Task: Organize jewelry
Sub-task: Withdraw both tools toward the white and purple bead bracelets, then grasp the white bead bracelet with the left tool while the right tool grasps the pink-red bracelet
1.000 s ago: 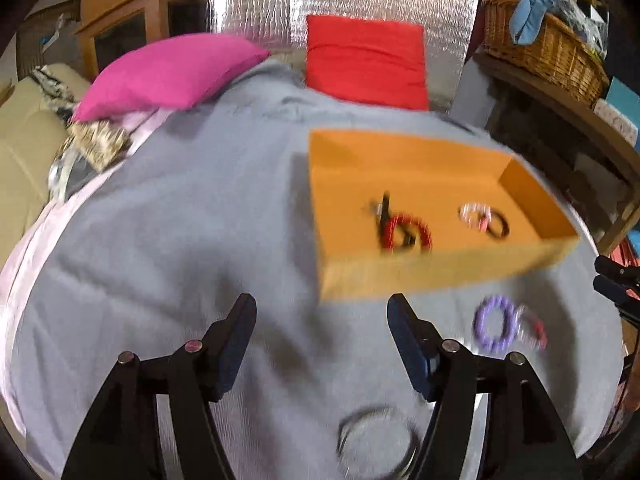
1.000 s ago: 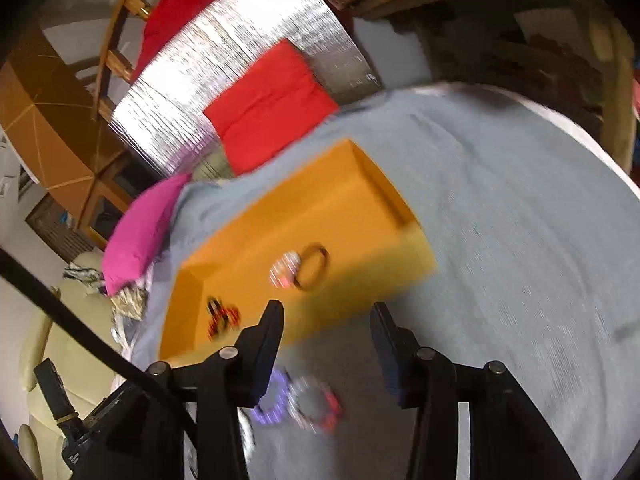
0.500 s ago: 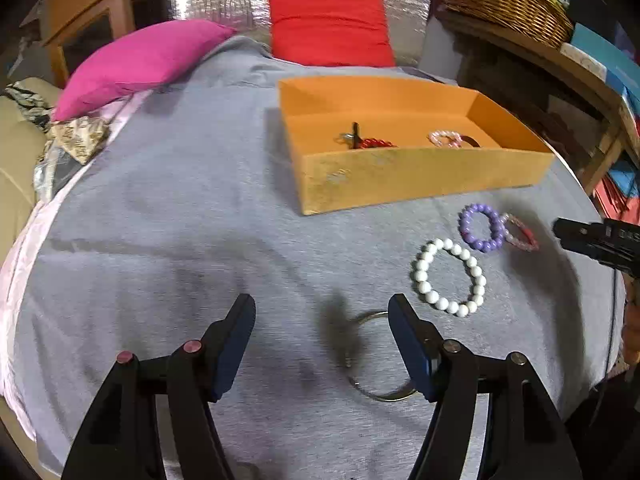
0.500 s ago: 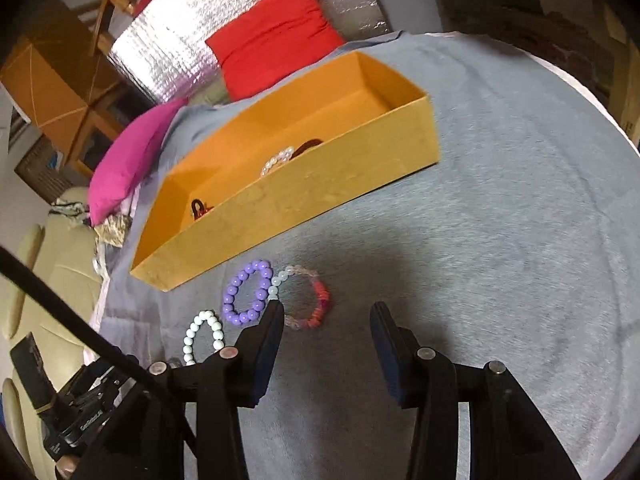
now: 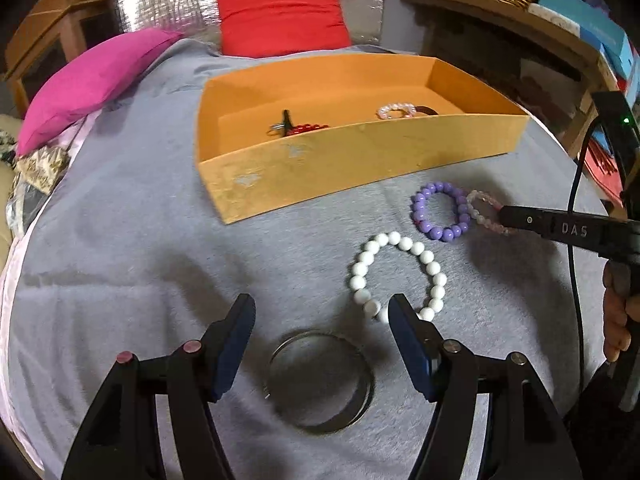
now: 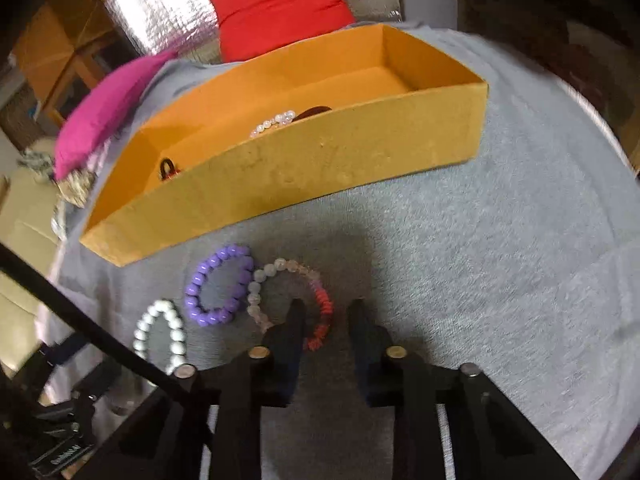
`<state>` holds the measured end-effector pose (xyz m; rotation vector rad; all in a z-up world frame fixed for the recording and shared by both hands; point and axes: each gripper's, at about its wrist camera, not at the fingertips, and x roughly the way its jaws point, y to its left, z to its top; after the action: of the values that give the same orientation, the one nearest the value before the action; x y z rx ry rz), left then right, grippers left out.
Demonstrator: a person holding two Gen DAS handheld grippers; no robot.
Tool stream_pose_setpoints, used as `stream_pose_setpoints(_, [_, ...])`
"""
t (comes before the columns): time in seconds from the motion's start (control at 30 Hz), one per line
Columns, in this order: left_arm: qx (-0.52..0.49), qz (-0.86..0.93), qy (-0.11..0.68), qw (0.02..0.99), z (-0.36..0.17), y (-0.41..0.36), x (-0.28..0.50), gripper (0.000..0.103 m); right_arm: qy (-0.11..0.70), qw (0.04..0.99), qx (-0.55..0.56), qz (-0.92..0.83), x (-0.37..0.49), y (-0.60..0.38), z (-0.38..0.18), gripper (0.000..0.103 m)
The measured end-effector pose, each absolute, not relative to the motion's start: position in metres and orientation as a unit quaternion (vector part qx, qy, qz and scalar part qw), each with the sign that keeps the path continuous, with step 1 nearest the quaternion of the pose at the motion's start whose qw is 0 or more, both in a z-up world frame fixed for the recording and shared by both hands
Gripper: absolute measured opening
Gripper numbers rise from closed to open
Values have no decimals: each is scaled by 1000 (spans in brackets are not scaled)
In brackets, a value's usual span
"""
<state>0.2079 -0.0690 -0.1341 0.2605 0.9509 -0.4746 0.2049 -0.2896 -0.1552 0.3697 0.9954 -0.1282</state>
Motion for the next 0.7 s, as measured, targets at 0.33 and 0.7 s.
stream_pose_setpoints(0.33, [114, -275, 478, 826, -152, -92, 217, 25, 457, 868, 168, -100, 189, -310, -147, 8])
stream_pose_setpoints(0.7, [147, -270, 462, 832, -155, -105, 218, 25, 449, 865, 216, -65, 187, -324, -139, 18])
